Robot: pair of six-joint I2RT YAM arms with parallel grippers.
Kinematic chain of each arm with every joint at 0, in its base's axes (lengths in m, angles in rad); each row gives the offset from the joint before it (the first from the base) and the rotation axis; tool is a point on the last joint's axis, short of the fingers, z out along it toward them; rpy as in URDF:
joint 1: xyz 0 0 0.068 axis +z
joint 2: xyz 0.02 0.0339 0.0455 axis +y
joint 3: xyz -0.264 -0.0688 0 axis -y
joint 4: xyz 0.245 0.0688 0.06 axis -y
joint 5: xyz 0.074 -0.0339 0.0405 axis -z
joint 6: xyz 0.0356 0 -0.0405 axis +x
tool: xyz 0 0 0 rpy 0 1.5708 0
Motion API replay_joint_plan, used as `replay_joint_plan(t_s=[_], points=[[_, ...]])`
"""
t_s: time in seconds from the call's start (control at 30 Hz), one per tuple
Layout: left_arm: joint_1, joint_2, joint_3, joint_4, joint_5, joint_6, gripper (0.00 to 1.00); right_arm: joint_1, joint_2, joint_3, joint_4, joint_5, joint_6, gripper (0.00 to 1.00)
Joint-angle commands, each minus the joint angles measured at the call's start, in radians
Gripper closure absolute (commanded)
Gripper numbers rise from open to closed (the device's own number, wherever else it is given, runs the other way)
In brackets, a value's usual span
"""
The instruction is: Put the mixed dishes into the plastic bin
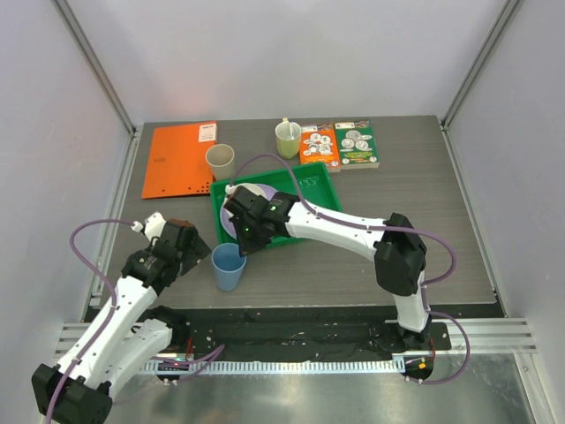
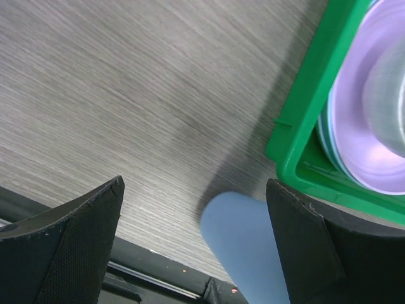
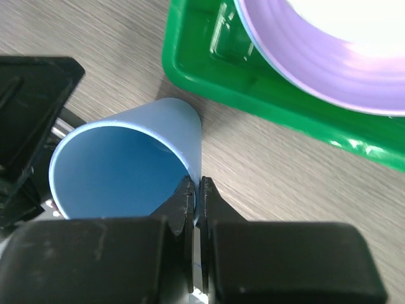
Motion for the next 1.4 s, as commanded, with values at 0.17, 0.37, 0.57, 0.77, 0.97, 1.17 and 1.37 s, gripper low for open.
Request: replay_joint_plan(t_s=[0.17, 0.37, 0.57, 0.77, 0.97, 1.17, 1.37], points=[[0.007, -0.028, 0.010, 0.002, -0.059, -0.033, 0.07, -0.004, -0.279, -0.083, -0.135, 0.138, -0.020, 0.99], [0.010, -0.023, 0.010, 0.015, -0.047, -0.007, 0.05, -0.165, -0.434, -0.117, -0.196, 0.217, -0.090, 0.99], [0.010, 0.017, 0.025, 0.019, -0.032, -0.014, 0.05, -0.490, -0.371, -0.023, -0.213, 0.183, -0.231, 0.99], [0.012, 0.049, 0.048, 0.013, -0.027, -0.004, 0.04, -0.546, -0.124, 0.276, -0.245, 0.177, -0.328, 0.99], [0.012, -0.026, 0.035, 0.019, -0.052, -0.002, 0.04, -0.552, 0.150, 0.592, -0.313, 0.212, -0.348, 0.99], [0.012, -0.019, 0.042, 0.016, -0.067, 0.003, 0.04, -0.551, 0.223, 0.615, -0.325, 0.178, -0.337, 0.99], [0.013, 0.035, 0.041, 0.042, -0.043, 0.010, 0.04, -0.552, 0.218, 0.554, -0.278, 0.149, -0.331, 0.99]])
